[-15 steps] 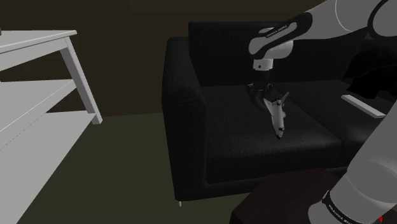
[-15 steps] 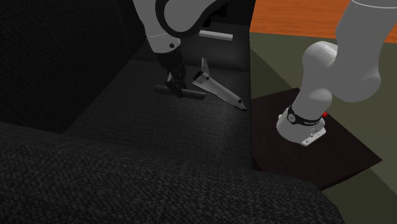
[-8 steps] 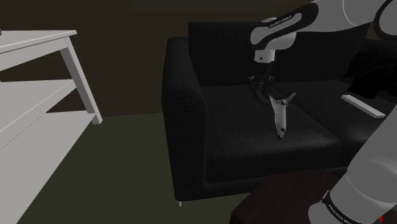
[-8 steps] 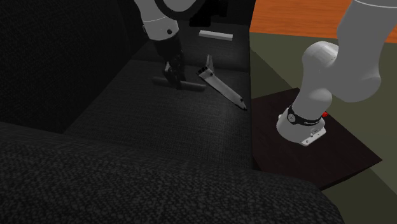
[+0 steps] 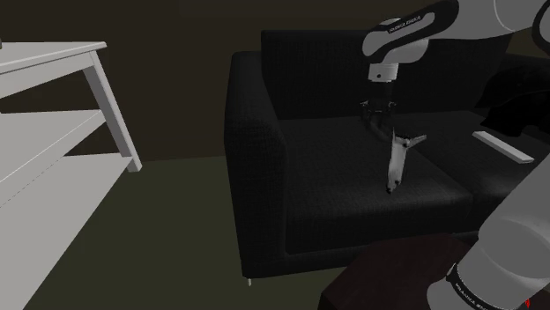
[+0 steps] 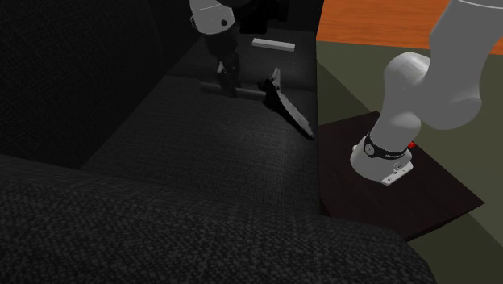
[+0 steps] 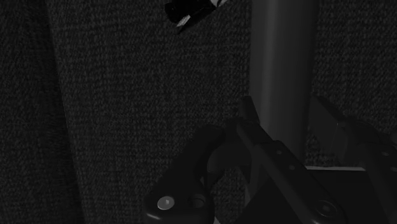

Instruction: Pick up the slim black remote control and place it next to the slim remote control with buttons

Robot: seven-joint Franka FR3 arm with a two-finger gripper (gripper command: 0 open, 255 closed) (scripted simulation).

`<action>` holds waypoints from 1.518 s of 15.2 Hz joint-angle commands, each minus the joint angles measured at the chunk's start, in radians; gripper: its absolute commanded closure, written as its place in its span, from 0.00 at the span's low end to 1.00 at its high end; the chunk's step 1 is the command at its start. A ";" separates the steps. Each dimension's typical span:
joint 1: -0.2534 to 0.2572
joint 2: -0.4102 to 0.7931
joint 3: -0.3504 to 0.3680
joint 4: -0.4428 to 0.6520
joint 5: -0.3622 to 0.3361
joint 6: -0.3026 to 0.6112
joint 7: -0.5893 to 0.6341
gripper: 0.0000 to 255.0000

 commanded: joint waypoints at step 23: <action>-0.291 0.093 -0.291 0.112 -0.078 -0.017 -0.564 1.00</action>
